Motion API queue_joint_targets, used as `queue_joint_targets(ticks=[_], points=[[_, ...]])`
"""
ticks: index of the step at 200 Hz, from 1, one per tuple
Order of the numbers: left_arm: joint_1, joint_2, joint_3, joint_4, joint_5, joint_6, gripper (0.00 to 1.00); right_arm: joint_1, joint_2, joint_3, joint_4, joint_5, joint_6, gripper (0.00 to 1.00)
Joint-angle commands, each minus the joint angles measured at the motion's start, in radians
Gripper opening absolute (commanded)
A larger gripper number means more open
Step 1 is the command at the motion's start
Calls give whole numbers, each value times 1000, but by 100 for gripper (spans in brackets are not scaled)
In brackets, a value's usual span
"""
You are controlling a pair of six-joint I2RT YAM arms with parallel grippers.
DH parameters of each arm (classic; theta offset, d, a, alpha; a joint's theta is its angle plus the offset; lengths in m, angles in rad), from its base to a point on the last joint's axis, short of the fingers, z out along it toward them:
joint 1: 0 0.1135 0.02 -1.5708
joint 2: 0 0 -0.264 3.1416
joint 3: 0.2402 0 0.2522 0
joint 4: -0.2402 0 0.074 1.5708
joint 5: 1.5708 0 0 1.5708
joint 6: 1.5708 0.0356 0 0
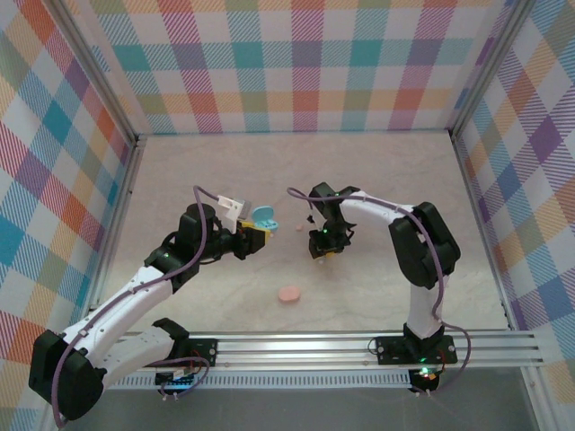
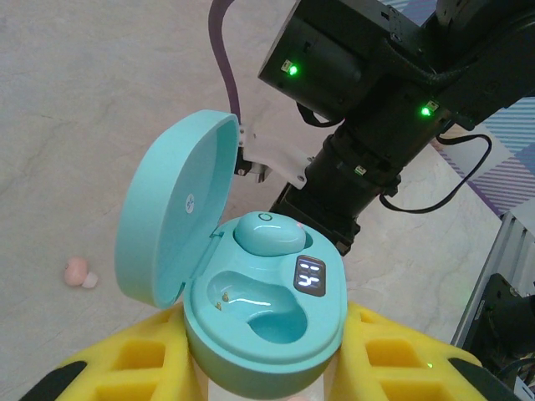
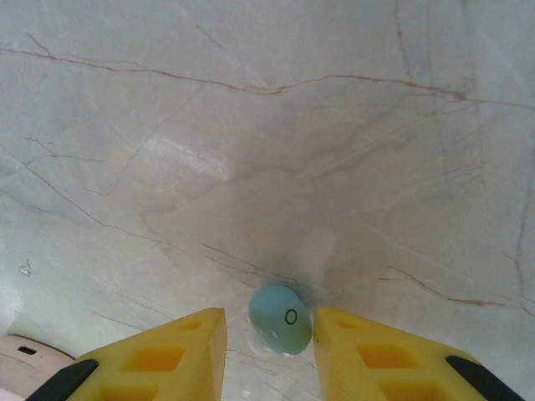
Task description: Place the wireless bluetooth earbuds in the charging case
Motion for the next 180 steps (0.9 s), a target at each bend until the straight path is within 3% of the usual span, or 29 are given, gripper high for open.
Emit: queue_joint_targets(ticks=[1, 54, 111, 180], points=[[7, -1, 30, 26, 10, 4, 0, 11, 21, 8, -24, -11, -20, 34], [7, -1, 30, 24, 12, 4, 0, 11, 42, -1, -24, 0, -13, 32], [7, -9, 26, 16, 12, 2, 0, 10, 48, 19, -31, 18, 3, 23], [7, -22, 3, 41, 5, -39, 0, 8, -60, 19, -64, 52, 19, 21]])
